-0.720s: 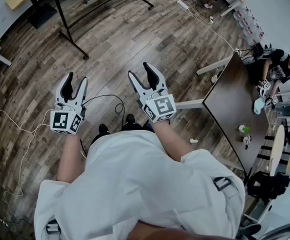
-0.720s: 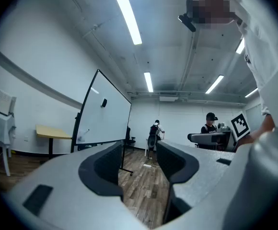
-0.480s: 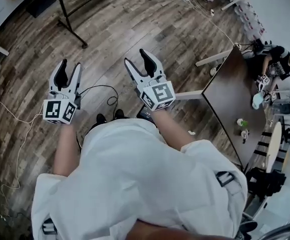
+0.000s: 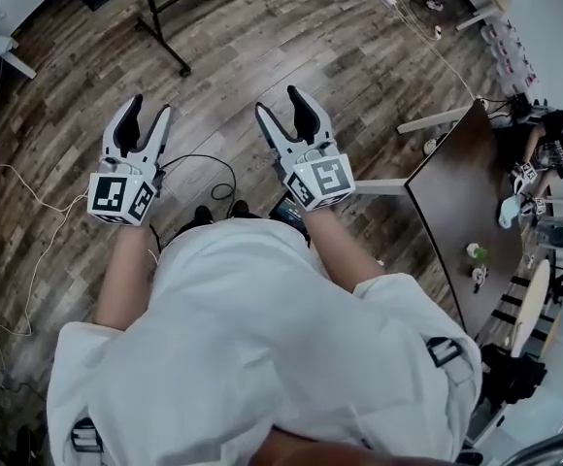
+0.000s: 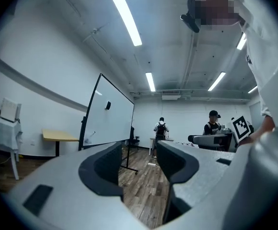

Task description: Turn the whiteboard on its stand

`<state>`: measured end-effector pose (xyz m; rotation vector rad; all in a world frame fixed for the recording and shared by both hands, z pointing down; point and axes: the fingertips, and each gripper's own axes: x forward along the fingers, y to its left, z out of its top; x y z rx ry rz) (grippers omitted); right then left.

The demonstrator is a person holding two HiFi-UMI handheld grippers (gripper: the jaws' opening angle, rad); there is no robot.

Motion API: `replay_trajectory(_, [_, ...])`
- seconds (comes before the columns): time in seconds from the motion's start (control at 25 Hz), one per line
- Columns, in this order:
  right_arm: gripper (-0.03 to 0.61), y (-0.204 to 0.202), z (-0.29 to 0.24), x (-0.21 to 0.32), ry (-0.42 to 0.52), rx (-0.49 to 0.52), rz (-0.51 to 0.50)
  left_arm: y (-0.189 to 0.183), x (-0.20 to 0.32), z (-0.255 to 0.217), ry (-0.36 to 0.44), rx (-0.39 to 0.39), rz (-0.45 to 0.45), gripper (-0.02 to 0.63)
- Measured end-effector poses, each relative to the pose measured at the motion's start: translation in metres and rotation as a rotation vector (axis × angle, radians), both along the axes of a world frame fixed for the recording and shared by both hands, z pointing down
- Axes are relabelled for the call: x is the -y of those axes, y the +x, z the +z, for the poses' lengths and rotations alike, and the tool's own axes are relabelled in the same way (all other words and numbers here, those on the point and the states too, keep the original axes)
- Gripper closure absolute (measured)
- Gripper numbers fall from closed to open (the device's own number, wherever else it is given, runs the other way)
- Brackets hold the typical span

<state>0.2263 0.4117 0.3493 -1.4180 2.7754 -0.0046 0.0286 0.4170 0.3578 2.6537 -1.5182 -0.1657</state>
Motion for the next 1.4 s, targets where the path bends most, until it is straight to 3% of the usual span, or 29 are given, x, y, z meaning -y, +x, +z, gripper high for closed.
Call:
replay_trajectory(0.28, [0.327,-0.004,0.01,-0.004,-0.011,-0.056,0.013,-0.004,-0.015,0.009,-0.007,0.101,-0.002,0.403])
replay_trajectory(0.72, [0.341,0.004,0.024,-0.016,-0.019,-0.123,0.005,0.005,-0.026,0.017,-0.014,0.107,-0.006,0.405])
replay_trajectory(1.4, [0.356,0.053,0.038,-0.023,-0.054,-0.085,0.069,0.051,-0.027,0.029,-0.024,0.145,0.043,0.405])
